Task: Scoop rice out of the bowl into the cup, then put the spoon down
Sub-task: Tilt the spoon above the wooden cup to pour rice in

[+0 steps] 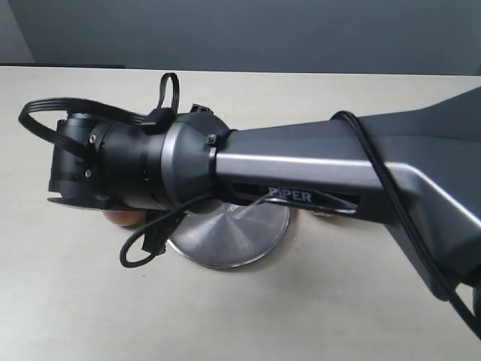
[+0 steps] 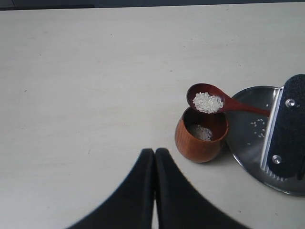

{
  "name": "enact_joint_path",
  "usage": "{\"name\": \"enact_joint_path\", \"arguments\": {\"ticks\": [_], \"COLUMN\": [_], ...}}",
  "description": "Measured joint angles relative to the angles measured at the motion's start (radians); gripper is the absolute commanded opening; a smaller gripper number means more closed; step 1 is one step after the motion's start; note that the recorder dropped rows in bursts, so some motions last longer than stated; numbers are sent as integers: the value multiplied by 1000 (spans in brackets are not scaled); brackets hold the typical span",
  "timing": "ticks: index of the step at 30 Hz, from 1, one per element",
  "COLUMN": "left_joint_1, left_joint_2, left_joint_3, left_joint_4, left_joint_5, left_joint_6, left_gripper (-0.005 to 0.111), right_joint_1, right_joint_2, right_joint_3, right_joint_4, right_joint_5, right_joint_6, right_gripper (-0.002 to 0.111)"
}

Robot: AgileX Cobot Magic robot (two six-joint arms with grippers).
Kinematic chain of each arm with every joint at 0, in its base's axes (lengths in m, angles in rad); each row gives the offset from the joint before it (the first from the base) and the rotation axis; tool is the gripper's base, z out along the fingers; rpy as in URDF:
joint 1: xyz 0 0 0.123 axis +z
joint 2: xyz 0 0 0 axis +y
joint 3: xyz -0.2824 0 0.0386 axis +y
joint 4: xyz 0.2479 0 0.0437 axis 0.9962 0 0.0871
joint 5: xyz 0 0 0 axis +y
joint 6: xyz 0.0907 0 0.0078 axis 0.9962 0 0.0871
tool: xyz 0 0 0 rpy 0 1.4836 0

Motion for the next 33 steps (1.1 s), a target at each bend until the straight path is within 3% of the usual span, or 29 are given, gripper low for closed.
{"name": "enact_joint_path", "arguments": {"ticks": [33], "left_joint_1": [0], "left_joint_2": [0], "left_joint_3": [0], "left_joint_4": [0], "left_joint_5": [0], "left_joint_6": [0], "left_gripper": [0], "right_joint_1": [-10], "right_joint_2": [0], "right_joint_3": [0], "right_joint_4": [-19], "right_joint_5": [-2], "right_joint_6": [-37], "right_gripper": [-1]}}
